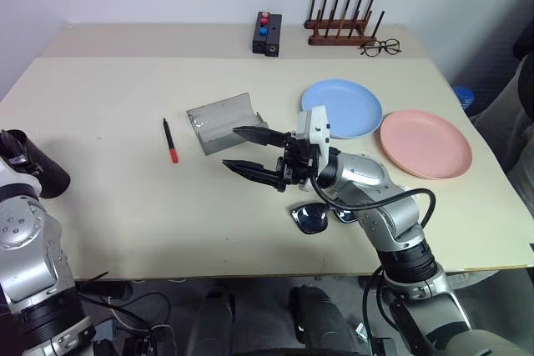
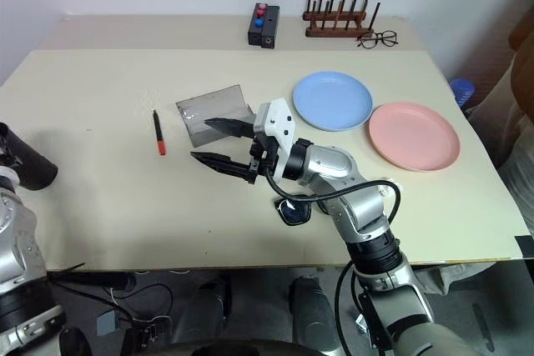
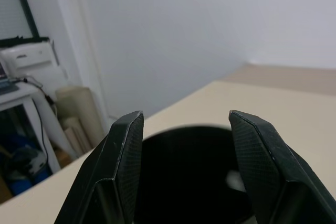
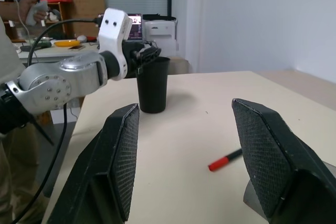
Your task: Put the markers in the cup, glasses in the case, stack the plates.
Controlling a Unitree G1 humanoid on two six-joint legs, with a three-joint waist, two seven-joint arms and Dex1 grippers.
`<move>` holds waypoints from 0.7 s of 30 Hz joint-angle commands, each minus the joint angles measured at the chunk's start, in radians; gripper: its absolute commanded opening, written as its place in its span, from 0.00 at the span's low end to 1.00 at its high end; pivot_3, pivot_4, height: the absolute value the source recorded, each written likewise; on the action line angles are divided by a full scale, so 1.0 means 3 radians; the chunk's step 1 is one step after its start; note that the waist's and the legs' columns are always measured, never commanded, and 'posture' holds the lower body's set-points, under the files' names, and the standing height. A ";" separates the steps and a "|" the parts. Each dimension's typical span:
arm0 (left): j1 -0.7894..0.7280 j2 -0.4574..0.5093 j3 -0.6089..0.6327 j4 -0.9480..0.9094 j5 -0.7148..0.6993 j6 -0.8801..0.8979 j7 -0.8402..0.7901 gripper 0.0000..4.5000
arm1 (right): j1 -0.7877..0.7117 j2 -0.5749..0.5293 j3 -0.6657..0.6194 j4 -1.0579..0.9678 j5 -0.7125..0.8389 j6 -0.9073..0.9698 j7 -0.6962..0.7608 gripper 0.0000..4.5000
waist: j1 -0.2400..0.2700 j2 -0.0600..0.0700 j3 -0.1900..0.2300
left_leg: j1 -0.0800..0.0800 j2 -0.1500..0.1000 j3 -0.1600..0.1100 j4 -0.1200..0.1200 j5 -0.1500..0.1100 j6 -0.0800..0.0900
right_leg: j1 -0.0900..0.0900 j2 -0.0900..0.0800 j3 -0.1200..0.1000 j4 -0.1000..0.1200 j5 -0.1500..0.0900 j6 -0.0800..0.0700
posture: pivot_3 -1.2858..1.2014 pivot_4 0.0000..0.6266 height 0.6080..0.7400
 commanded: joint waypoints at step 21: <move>-0.1353 0.0103 -0.1463 -0.0410 -0.0291 0.2782 -0.0245 0.99 | -0.0056 -0.0015 -0.0079 -0.0041 -0.0009 -0.0058 -0.0042 0.63 | -0.0004 0.0001 0.0001 | -0.0003 -0.0001 -0.0001 -0.0005 -0.0001 0.0002 | 0.0007 0.0001 -0.0001 -0.0020 0.0008 0.0010 | 0.52 0.24 0.99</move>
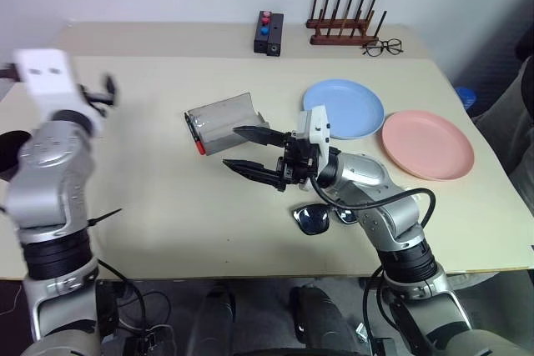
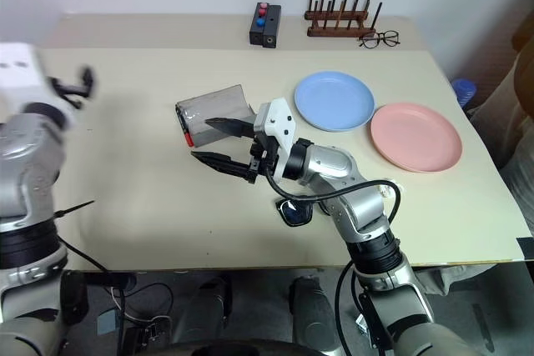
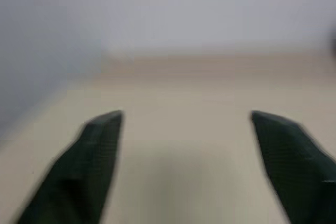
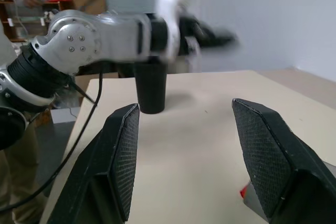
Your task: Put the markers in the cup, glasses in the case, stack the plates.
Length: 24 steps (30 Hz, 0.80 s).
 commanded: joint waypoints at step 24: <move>-0.0915 -0.0666 -0.0175 0.1167 0.0526 0.0719 0.0228 0.99 | 0.0015 -0.0079 -0.0063 -0.0112 -0.0008 -0.0042 -0.0070 0.63 | 0.0005 0.0001 0.0001 | -0.0001 0.0000 -0.0002 0.0000 0.0000 0.0001 | -0.0001 0.0001 0.0000 0.0000 0.0001 0.0002 | 0.52 0.24 0.99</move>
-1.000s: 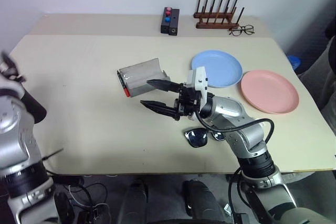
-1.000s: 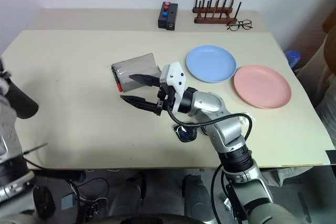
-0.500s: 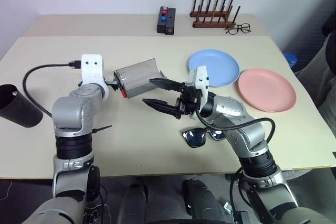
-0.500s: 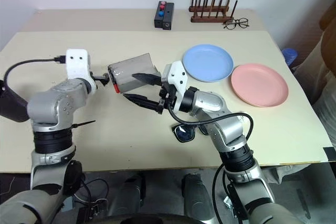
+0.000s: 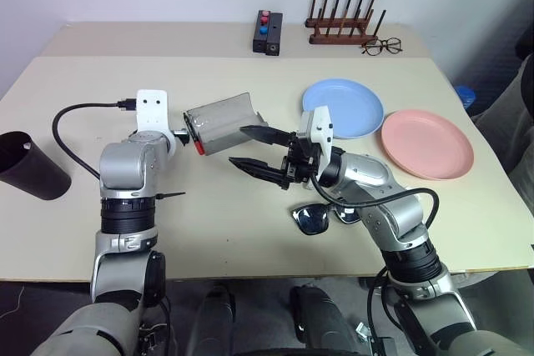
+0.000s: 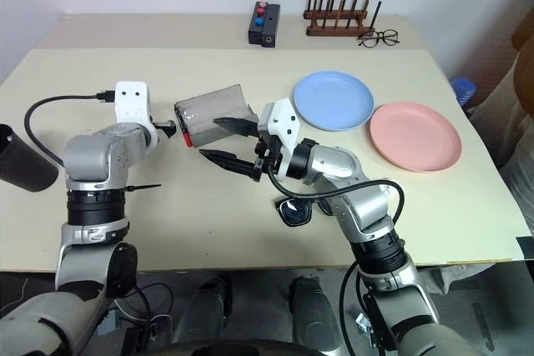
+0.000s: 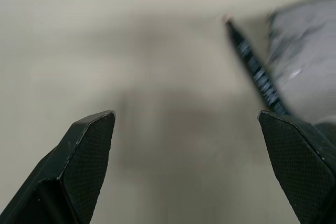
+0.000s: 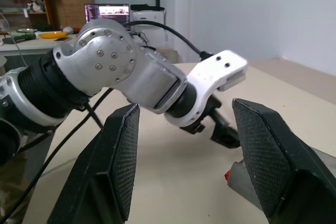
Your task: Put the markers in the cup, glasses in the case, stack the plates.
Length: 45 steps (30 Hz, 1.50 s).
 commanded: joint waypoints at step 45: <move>-0.0687 -0.0321 0.0318 0.0615 0.0258 0.0278 0.0217 0.49 | 0.0023 0.0008 -0.0043 -0.0157 0.0001 -0.0033 -0.0025 0.63 | -0.0005 0.0001 0.0000 | 0.0001 -0.0001 0.0000 -0.0001 0.0000 0.0000 | 0.0001 0.0000 0.0000 0.0000 0.0005 0.0012 | 0.52 0.24 0.99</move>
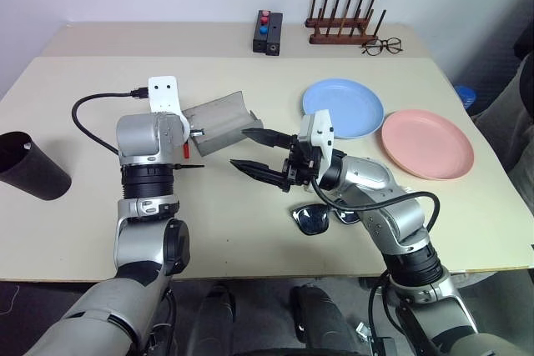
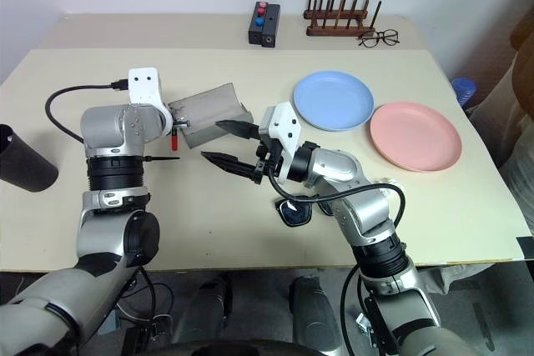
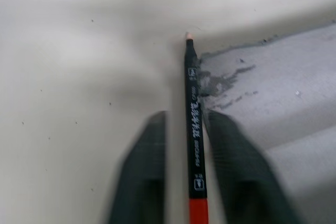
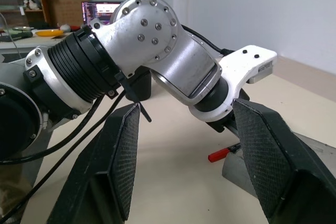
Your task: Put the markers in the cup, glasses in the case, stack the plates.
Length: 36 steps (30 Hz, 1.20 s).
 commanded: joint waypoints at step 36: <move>0.0073 0.0148 0.0024 0.0139 0.0193 0.0019 0.0069 0.01 | 0.0026 -0.0307 0.0168 0.0019 -0.0474 -0.0013 0.0027 0.63 | -0.0005 0.0000 0.0000 | 0.0001 0.0000 0.0000 0.0000 0.0000 0.0000 | 0.0000 0.0000 0.0000 0.0001 0.0001 0.0001 | 0.52 0.24 0.99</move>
